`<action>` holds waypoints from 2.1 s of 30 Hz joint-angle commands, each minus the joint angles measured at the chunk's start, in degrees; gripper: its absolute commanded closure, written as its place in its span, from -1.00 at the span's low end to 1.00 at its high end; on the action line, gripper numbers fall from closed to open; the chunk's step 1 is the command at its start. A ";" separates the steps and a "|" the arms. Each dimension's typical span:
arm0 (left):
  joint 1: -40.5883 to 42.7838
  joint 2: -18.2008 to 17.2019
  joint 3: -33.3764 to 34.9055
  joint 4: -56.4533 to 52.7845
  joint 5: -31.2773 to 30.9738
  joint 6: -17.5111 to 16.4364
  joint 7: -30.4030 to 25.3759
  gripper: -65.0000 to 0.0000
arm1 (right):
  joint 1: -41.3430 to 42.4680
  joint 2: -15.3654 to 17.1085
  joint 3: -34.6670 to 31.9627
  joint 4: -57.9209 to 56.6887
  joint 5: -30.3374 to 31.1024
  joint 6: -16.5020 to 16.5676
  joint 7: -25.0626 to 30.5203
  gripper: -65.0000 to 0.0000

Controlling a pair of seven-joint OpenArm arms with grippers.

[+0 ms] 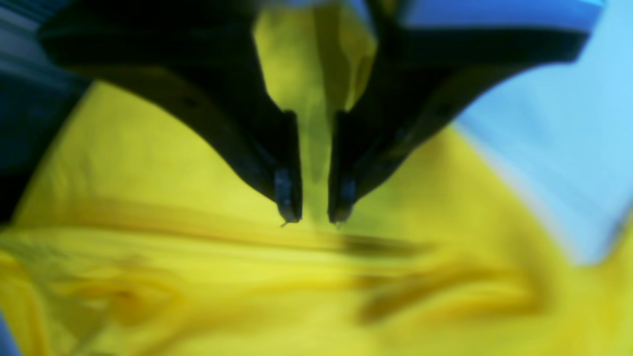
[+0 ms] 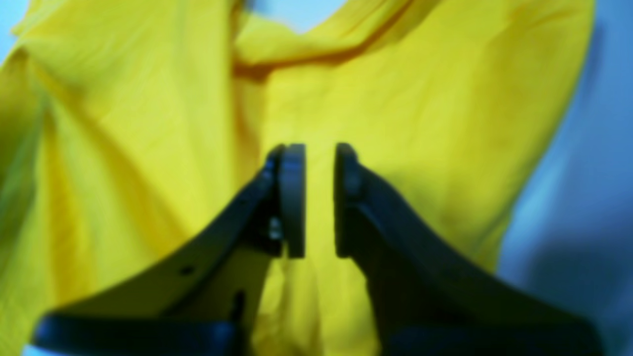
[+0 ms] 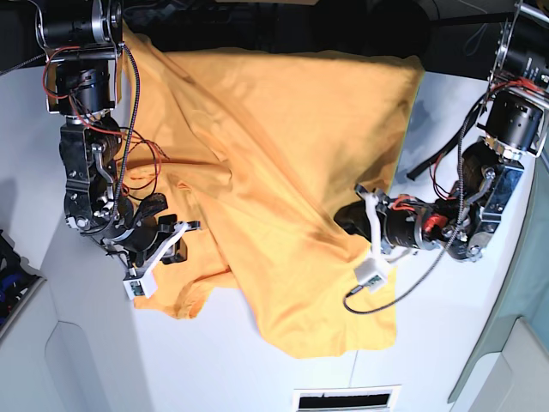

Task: Layout the t-shirt on the table in an organized manner, then fold the t-shirt properly
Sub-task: 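Raise and shake the shirt between both grippers to flip it, then lower the shirt onto the table and pull the grippers apart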

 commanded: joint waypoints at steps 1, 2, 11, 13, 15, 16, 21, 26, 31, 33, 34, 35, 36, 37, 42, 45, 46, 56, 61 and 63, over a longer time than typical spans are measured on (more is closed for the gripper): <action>1.22 -0.66 -0.48 2.47 -1.77 -0.66 -0.37 0.78 | 2.36 -0.37 -0.02 -1.16 0.11 0.31 1.62 0.98; 3.56 -0.66 -0.48 4.15 -2.23 -1.01 -0.35 0.84 | 3.34 -0.52 -0.02 -3.21 -0.76 0.39 1.92 1.00; 12.20 2.51 -0.48 3.08 6.29 -2.34 -2.38 0.93 | 7.63 4.42 -0.02 -14.64 -8.61 0.74 2.16 1.00; 11.15 2.64 -0.48 -1.60 10.08 -2.25 -4.09 1.00 | 6.80 6.67 -0.02 -14.75 -8.20 0.72 2.03 1.00; 9.03 2.67 -0.46 -7.17 15.04 -2.23 -6.51 1.00 | 5.73 8.48 -0.02 -14.75 -5.99 0.70 1.49 1.00; 7.58 2.67 -0.46 -10.01 17.18 -1.84 -7.63 1.00 | 5.05 9.25 -0.02 -14.75 -4.50 0.70 1.42 1.00; -2.47 3.61 -0.46 -21.27 24.35 5.66 -11.28 1.00 | 1.05 11.13 0.04 -14.67 -0.42 1.16 0.72 1.00; -13.05 7.41 -0.46 -28.59 27.12 6.99 -12.00 1.00 | -3.93 10.80 0.04 -12.61 4.04 2.45 -1.36 1.00; -19.87 10.56 -0.39 -33.20 29.24 8.28 -13.79 1.00 | -10.12 8.74 0.11 -5.49 6.38 2.45 -2.97 1.00; -21.53 11.78 -0.39 -34.14 30.12 8.46 -13.77 1.00 | -12.59 7.89 0.17 -1.92 6.36 2.34 -2.95 1.00; -22.08 12.22 -0.39 -34.27 30.34 8.48 -13.73 1.00 | -13.62 7.56 0.24 -0.22 6.38 2.34 -2.95 1.00; -22.51 12.52 -0.39 -34.32 30.49 8.48 -13.62 1.00 | -14.43 7.34 0.31 1.49 6.40 2.34 -2.93 1.00; -22.86 12.70 -0.39 -34.32 30.49 8.48 -13.53 1.00 | -14.99 7.08 0.55 3.13 6.34 2.29 -2.93 1.00; -23.17 12.70 -0.39 -34.32 30.47 8.46 -13.51 1.00 | -15.26 6.80 0.94 4.68 6.21 2.25 -2.95 1.00; -23.43 12.61 -0.42 -33.75 28.72 7.58 -11.78 1.00 | -14.14 6.78 3.69 10.86 6.23 2.21 -3.78 1.00; -23.45 11.91 -0.42 -32.65 24.59 7.13 -9.66 0.84 | -12.00 6.82 5.84 11.34 6.25 2.19 -4.63 1.00; -23.43 11.39 -0.42 -31.74 22.82 7.10 -8.90 0.76 | -11.28 6.84 6.40 11.34 6.25 2.19 -4.61 1.00; -16.48 -0.55 -0.42 -11.65 2.78 1.11 -2.84 0.73 | -1.73 6.97 6.97 4.94 5.64 1.09 -3.19 1.00; -5.60 -6.60 -0.42 -5.40 -2.69 -2.75 -1.05 0.73 | 4.24 6.95 6.95 -5.31 2.08 1.20 1.42 1.00; -1.07 -7.78 -0.42 -4.74 -2.75 -2.73 -1.05 0.73 | 6.36 6.97 6.95 -9.55 0.85 2.54 2.40 1.00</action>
